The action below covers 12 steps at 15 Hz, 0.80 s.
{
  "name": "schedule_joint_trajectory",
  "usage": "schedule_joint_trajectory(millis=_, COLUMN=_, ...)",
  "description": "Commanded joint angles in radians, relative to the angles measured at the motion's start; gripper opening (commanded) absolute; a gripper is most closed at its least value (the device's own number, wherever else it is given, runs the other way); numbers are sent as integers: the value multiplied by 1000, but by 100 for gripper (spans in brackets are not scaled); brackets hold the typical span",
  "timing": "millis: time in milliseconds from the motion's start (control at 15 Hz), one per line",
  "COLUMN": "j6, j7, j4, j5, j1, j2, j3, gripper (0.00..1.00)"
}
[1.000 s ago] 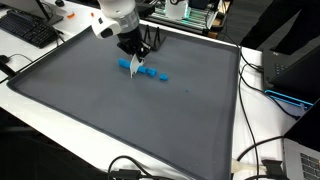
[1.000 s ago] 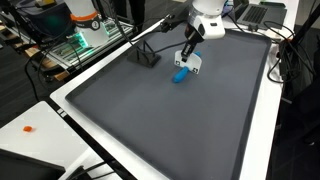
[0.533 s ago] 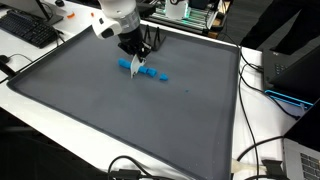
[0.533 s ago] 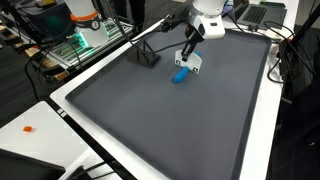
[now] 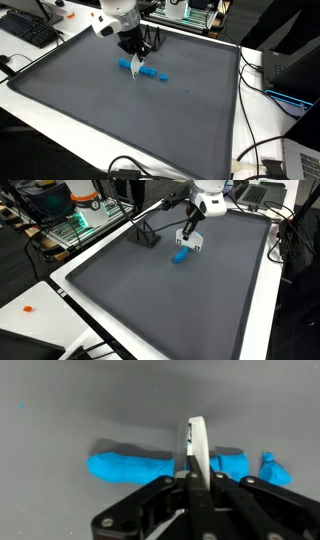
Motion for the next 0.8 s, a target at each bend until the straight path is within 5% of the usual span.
schedule_joint_trajectory(millis=0, j6=-31, j7=-3, j4=-1, j5=-9, j1=-4, j2=-28, j3=1, gripper=1)
schedule_joint_trajectory(millis=733, j6=-61, j7=-1, j4=36, j5=-56, j1=-9, j2=-72, j3=-25, gripper=1)
